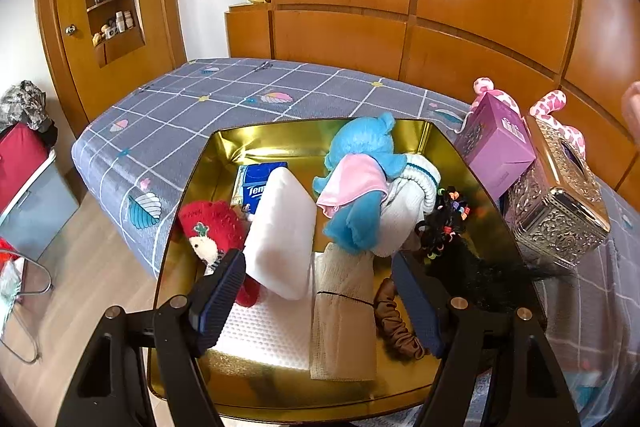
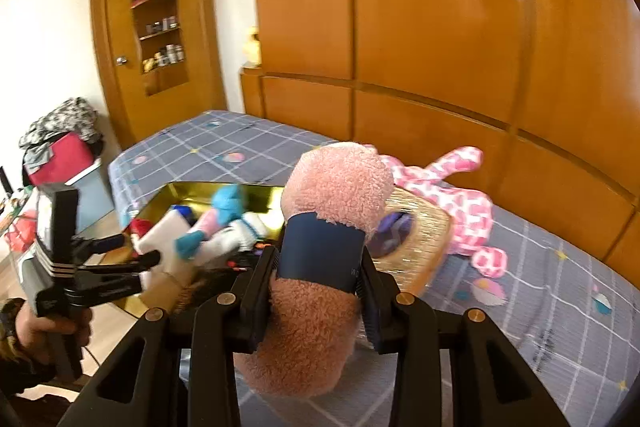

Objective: Organize soft objects
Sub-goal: 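Carry the pink fuzzy roll to the gold tray with the right tool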

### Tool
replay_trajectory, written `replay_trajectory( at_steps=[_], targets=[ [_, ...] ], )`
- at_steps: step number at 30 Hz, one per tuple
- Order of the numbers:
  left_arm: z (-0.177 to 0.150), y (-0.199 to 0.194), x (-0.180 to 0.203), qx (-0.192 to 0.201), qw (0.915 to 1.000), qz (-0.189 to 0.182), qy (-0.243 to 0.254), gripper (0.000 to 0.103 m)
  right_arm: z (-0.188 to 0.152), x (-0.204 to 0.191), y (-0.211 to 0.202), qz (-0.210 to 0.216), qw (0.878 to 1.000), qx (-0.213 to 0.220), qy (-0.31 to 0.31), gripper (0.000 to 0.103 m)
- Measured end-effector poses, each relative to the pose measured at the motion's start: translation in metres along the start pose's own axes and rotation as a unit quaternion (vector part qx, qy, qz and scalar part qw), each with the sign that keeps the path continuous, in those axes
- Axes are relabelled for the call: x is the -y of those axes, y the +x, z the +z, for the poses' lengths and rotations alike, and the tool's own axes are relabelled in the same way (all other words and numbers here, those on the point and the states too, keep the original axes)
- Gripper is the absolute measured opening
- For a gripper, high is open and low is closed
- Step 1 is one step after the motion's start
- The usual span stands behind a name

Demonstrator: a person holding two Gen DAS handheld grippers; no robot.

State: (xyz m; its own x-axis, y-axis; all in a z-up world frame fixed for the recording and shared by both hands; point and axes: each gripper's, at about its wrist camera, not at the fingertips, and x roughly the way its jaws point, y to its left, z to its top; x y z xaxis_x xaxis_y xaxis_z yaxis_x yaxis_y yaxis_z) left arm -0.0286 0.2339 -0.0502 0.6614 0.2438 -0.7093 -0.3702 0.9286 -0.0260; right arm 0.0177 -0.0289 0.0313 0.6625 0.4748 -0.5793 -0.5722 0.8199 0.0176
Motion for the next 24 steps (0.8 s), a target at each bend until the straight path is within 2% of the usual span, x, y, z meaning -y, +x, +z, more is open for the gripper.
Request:
replay_trajectory(
  at_steps=[7,13,18,21,24],
  targets=[
    [0.003,0.004,-0.01,-0.004,0.9999,0.004,-0.015,0.076,0.0,-0.023,0.014,0.045,0.999,-0.009,0.005,0.037],
    [0.009,0.007,-0.032,0.0,0.999,0.025,-0.039,0.076,-0.002,-0.04,0.032,0.082,0.996,-0.025,0.007,0.037],
    [0.016,0.003,-0.048,-0.002,0.9979,0.03,-0.057,0.076,-0.005,-0.059,0.061,0.125,0.99,-0.06,0.007,0.037],
    [0.016,-0.001,-0.05,0.005,0.9982,0.041,-0.044,0.083,-0.006,-0.073,0.082,0.156,0.984,-0.083,0.015,0.037],
    [0.016,-0.002,-0.052,0.007,0.9979,0.042,-0.05,0.084,-0.008,-0.091,0.111,0.174,0.979,-0.105,0.015,0.037]
  ],
)
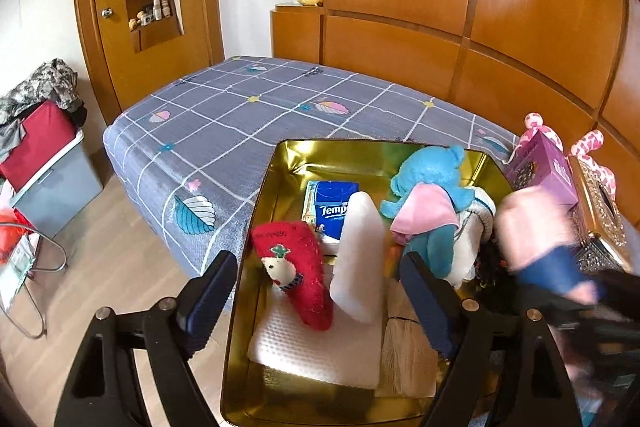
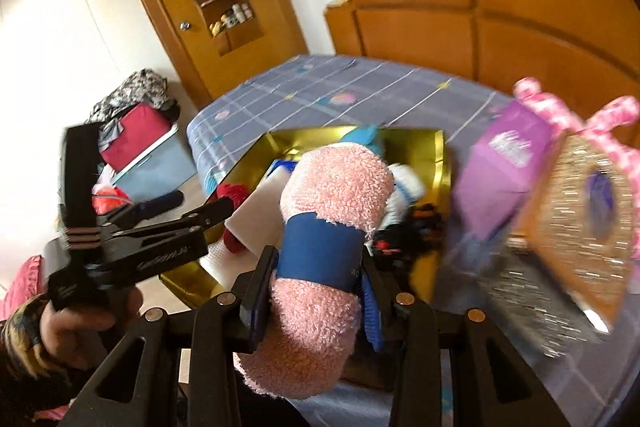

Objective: Organize soft objects
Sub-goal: 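Carry the pink fuzzy roll to the gold tray with the right tool, then lower the pink roll into the tray and open the right tool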

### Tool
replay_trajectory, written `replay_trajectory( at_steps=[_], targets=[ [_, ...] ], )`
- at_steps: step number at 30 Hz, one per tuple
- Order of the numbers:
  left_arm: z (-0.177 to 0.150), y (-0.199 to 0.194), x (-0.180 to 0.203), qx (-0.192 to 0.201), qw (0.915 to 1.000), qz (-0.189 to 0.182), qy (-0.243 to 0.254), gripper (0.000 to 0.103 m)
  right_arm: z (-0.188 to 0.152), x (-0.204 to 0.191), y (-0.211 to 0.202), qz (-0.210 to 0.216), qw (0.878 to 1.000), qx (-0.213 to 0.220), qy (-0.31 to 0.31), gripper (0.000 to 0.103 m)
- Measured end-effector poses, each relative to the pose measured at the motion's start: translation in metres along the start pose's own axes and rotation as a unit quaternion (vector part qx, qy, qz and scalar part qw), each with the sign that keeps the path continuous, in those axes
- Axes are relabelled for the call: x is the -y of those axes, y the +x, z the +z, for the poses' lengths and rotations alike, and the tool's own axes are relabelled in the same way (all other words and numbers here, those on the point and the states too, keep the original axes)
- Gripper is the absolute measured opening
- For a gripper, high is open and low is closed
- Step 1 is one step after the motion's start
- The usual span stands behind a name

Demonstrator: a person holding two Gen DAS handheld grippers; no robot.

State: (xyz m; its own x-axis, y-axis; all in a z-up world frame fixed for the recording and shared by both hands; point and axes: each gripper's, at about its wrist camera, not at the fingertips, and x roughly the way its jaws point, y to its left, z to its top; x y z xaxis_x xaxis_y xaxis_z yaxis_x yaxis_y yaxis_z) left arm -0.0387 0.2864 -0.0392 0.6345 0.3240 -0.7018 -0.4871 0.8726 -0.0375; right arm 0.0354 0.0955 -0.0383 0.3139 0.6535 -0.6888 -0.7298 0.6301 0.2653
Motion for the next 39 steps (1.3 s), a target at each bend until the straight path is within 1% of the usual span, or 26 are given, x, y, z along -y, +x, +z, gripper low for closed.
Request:
replay_trajectory(
  at_steps=[2,5,8,11,13,14,16,20,21,23,26,32,35,37,39],
  targets=[
    [-0.001,0.001,0.0,0.001,1.0,0.001,0.003,0.085,0.002,-0.002,0.02,-0.002,1.0,-0.014,-0.001,0.037],
    [-0.002,0.002,-0.001,0.0,1.0,0.001,0.0,0.086,0.003,-0.004,0.055,-0.019,0.999,-0.042,-0.012,0.037],
    [-0.002,0.005,-0.003,-0.002,1.0,0.0,-0.003,0.087,0.002,0.004,0.084,-0.063,0.996,-0.065,-0.019,0.036],
    [-0.003,0.009,-0.005,-0.007,0.9999,0.0,-0.008,0.087,0.001,0.02,0.102,-0.086,0.993,-0.082,-0.005,0.035],
    [-0.005,0.011,-0.007,-0.012,0.9999,0.0,-0.011,0.087,0.004,0.024,0.101,-0.085,0.993,-0.079,0.008,0.035],
    [-0.005,0.012,-0.007,-0.012,0.9999,0.0,-0.012,0.089,0.006,0.024,0.102,-0.097,0.992,-0.08,0.007,0.035],
    [-0.006,0.012,-0.007,-0.013,0.9998,0.001,-0.013,0.092,0.007,0.022,0.104,-0.108,0.99,-0.087,0.001,0.035],
    [-0.007,0.011,-0.006,-0.011,0.9999,0.002,-0.013,0.095,0.006,0.022,0.105,-0.107,0.99,-0.088,0.002,0.038],
    [-0.007,0.011,-0.005,-0.011,0.9999,0.002,-0.012,0.096,0.006,0.022,0.105,-0.104,0.991,-0.087,0.005,0.04],
    [-0.007,0.01,-0.004,-0.009,0.9999,0.001,-0.01,0.098,0.005,0.023,0.103,-0.099,0.991,-0.087,0.011,0.04],
    [-0.006,0.007,-0.002,-0.005,1.0,0.001,-0.005,0.098,0.004,0.021,0.097,-0.099,0.992,-0.08,0.01,0.04],
    [-0.005,0.0,0.003,0.004,1.0,-0.001,-0.002,0.1,0.002,0.011,0.08,-0.116,0.992,-0.05,-0.012,0.044],
    [-0.005,-0.003,0.005,0.007,1.0,-0.003,0.0,0.102,0.001,0.006,0.069,-0.128,0.991,-0.035,-0.021,0.05],
    [-0.006,-0.005,0.008,0.01,0.9999,-0.005,0.003,0.102,0.0,0.003,0.063,-0.133,0.99,-0.026,-0.024,0.055],
    [-0.007,-0.006,0.012,0.011,0.9999,-0.006,0.008,0.102,0.0,0.001,0.055,-0.144,0.989,-0.016,-0.025,0.058]
  ],
)
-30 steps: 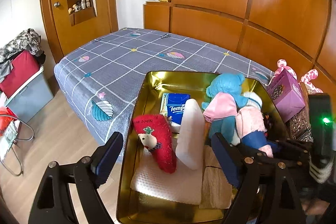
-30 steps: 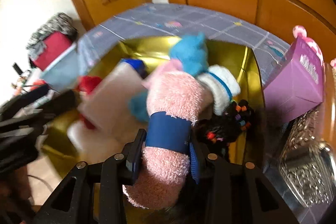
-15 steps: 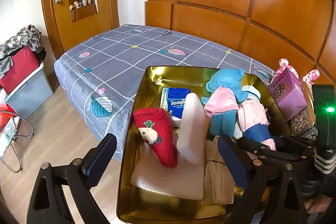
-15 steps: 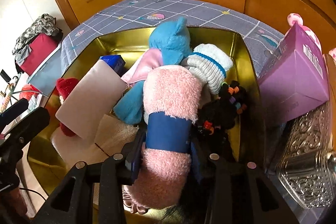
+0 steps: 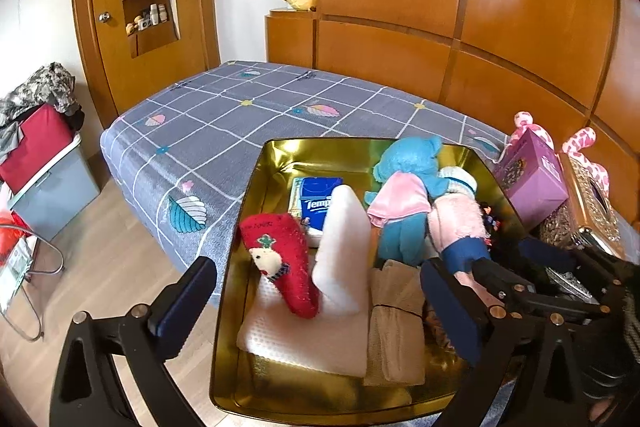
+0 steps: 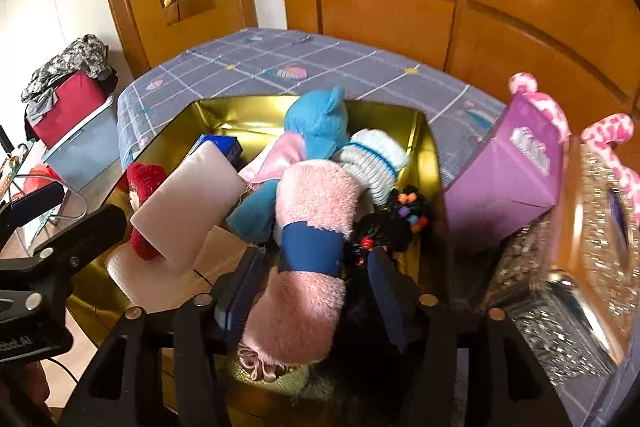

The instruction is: Organize soft objects

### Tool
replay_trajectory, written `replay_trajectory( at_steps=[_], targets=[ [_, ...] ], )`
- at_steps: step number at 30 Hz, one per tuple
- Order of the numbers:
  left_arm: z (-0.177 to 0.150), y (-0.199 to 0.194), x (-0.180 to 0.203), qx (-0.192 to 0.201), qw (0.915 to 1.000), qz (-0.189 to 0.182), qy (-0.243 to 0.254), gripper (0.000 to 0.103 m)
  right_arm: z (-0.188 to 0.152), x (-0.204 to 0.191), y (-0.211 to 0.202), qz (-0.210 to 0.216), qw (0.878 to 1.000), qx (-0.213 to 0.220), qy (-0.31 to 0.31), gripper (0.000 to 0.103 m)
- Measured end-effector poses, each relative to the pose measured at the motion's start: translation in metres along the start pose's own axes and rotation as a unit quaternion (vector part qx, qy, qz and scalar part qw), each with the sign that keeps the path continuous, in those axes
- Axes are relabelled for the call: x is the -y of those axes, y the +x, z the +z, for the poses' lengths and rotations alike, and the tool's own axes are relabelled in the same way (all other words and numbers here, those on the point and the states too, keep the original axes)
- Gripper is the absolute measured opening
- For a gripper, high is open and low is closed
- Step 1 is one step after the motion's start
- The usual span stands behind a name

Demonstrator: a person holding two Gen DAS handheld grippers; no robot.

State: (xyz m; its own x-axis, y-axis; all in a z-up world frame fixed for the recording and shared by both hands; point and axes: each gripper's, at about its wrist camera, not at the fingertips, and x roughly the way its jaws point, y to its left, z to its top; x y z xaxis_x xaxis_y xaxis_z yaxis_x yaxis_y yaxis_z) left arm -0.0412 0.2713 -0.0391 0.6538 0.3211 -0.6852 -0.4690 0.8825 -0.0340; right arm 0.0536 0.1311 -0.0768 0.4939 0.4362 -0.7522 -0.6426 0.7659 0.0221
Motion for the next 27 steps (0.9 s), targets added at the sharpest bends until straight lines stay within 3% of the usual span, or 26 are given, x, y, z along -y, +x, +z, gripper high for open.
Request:
replay_trajectory(
  at_steps=[3,14,27],
  targets=[
    [-0.001,-0.003,0.006,0.002,1.0,-0.002,0.009,0.102,-0.003,0.001,-0.012,-0.009,1.0,0.014,0.001,0.064],
    [-0.01,-0.016,0.031,0.013,0.9993,-0.016,0.031,0.103,-0.025,0.014,-0.071,-0.084,0.992,0.089,0.023,0.065],
    [-0.015,-0.025,0.048,0.022,0.9984,-0.013,0.05,0.103,-0.046,0.032,-0.087,-0.109,0.986,0.099,0.072,0.065]
  ],
)
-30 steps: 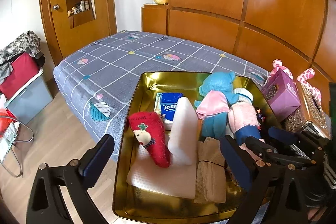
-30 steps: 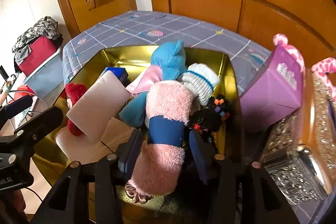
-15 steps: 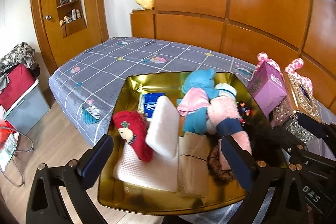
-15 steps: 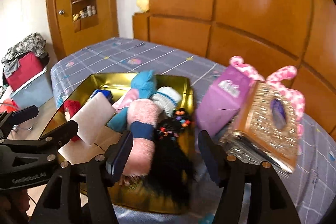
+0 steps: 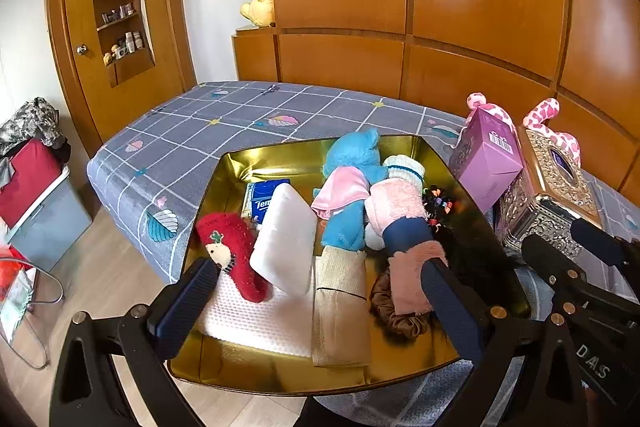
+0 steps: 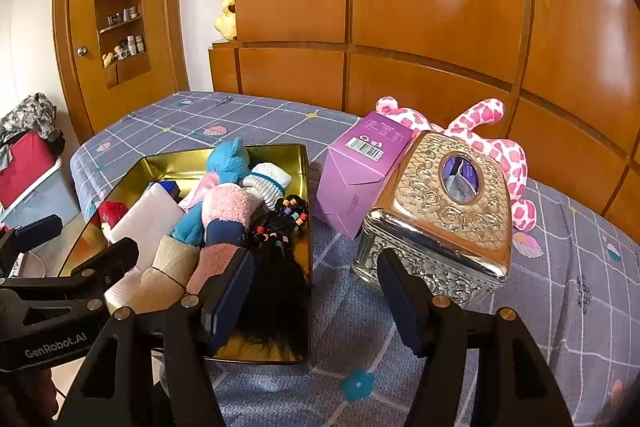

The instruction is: Organize soft objects

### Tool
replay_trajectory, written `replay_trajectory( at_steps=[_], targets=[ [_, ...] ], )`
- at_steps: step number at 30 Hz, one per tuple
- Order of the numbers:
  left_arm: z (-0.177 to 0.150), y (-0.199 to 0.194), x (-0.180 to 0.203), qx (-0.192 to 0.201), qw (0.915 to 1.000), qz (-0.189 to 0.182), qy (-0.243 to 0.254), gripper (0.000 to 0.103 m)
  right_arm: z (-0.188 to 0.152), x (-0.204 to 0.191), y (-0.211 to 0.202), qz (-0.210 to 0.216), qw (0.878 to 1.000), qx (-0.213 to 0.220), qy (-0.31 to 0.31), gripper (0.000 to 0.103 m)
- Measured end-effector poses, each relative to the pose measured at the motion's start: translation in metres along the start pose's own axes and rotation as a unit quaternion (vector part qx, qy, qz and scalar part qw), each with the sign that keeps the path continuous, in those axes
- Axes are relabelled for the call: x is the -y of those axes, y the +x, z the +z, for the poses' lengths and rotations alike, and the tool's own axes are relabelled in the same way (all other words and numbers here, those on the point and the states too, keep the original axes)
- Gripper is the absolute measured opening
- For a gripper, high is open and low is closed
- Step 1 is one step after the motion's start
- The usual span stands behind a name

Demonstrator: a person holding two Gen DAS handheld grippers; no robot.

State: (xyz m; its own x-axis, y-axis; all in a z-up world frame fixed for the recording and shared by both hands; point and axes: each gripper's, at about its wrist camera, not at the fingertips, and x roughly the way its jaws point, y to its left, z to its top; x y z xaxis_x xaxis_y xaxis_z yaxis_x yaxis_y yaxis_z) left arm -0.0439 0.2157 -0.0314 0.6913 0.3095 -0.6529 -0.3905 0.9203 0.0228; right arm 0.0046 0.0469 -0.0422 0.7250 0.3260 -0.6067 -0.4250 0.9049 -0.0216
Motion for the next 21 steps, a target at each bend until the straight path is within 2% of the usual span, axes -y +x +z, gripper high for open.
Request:
replay_trajectory(
  at_steps=[21],
  targets=[
    [-0.0003,-0.0005,-0.0016,0.001,0.9999,0.01,-0.001,0.103,-0.0014,-0.0012,-0.0047,0.0,1.0,0.007,0.001,0.065]
  ],
)
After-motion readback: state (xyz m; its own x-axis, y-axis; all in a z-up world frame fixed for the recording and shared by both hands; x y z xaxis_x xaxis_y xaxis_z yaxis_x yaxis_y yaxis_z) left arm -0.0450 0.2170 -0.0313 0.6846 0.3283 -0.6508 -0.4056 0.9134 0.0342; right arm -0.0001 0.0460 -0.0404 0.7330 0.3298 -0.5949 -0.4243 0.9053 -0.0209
